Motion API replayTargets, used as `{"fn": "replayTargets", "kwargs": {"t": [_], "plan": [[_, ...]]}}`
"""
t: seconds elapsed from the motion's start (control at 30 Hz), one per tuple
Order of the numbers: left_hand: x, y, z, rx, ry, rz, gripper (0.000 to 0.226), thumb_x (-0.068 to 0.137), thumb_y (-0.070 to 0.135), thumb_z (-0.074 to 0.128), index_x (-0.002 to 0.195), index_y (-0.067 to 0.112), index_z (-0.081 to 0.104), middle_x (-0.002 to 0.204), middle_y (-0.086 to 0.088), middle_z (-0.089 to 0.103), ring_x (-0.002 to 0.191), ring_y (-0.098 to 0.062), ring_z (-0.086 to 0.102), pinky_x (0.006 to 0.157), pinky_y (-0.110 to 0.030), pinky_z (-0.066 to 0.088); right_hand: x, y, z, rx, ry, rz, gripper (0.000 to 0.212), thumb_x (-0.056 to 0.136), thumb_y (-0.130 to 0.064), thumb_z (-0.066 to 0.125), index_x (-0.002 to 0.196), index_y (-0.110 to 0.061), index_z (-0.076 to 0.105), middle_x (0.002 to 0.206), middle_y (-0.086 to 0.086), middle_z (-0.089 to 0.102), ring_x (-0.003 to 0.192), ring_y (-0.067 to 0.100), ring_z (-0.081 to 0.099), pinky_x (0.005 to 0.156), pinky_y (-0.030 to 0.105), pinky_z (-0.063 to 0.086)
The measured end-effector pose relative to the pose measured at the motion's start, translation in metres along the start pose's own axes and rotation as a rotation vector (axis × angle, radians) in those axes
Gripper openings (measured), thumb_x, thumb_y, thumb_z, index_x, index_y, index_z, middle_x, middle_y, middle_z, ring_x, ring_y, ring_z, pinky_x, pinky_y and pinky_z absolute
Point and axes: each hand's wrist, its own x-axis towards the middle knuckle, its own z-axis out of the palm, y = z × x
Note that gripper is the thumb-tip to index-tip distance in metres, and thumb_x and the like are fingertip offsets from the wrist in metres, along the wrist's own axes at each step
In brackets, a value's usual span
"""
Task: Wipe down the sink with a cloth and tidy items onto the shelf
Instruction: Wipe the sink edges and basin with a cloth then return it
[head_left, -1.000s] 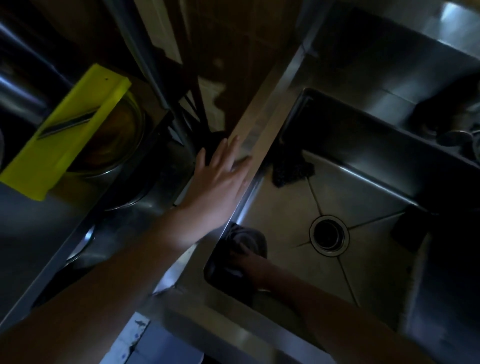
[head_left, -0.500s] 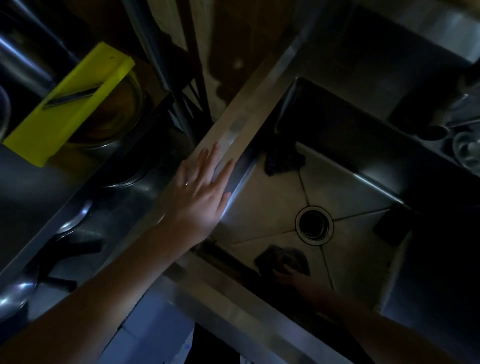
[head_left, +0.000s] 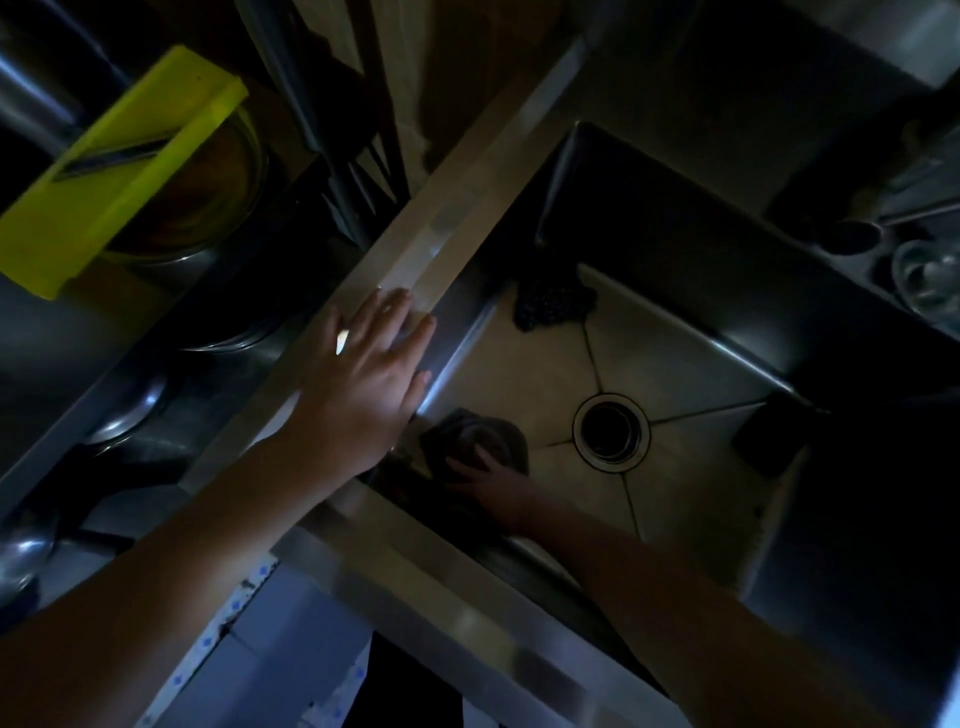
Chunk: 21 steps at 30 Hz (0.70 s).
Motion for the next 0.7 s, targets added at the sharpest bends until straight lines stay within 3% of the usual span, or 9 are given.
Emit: {"fn": "replayTargets", "kwargs": {"t": [0.23,0.47,0.63,0.7], "plan": [[-0.024,0.018,0.007,-0.014,-0.023,-0.036,0.049,0.092,0.035,0.044,0.137,0.016,0.042,0.149,-0.016,0.034,0.139,-0.035,0.027,0.107,-0.06,0.026,-0.052,0.029,0.02,-0.178,-0.047,-0.094,0.065,0.088,-0.006,0.052,0.148,-0.019,0.029,0.161,0.001,0.012,0.149,0.026,0.004,0.121,0.043,-0.004],[-0.062,0.051,0.019,-0.024,-0.039,-0.127,0.048,0.089,0.028,0.054,0.134,0.016,0.047,0.147,-0.018,0.037,0.137,-0.035,0.032,0.103,-0.058,0.028,-0.129,0.066,0.055,-0.149,-0.192,0.014,0.065,0.096,-0.013,0.046,0.152,-0.019,0.015,0.16,0.006,0.017,0.149,0.025,0.0,0.118,0.044,0.02],[-0.1,0.084,0.027,-0.035,-0.061,-0.182,0.044,0.09,0.024,0.051,0.132,0.012,0.05,0.142,-0.022,0.042,0.132,-0.04,0.038,0.098,-0.06,0.034,-0.176,0.094,0.085,-0.243,-0.267,0.026,0.056,0.099,-0.024,0.042,0.151,-0.023,0.02,0.16,0.006,0.015,0.148,0.021,0.011,0.118,0.034,0.018],[-0.113,0.096,0.027,-0.055,-0.073,-0.184,0.046,0.09,0.028,0.041,0.13,0.009,0.052,0.141,-0.025,0.042,0.13,-0.043,0.04,0.096,-0.059,0.037,-0.187,0.098,0.091,-0.156,-0.269,0.05,0.058,0.097,-0.029,0.047,0.15,-0.025,0.023,0.159,0.005,0.018,0.147,0.02,0.017,0.117,0.032,0.021]]}}
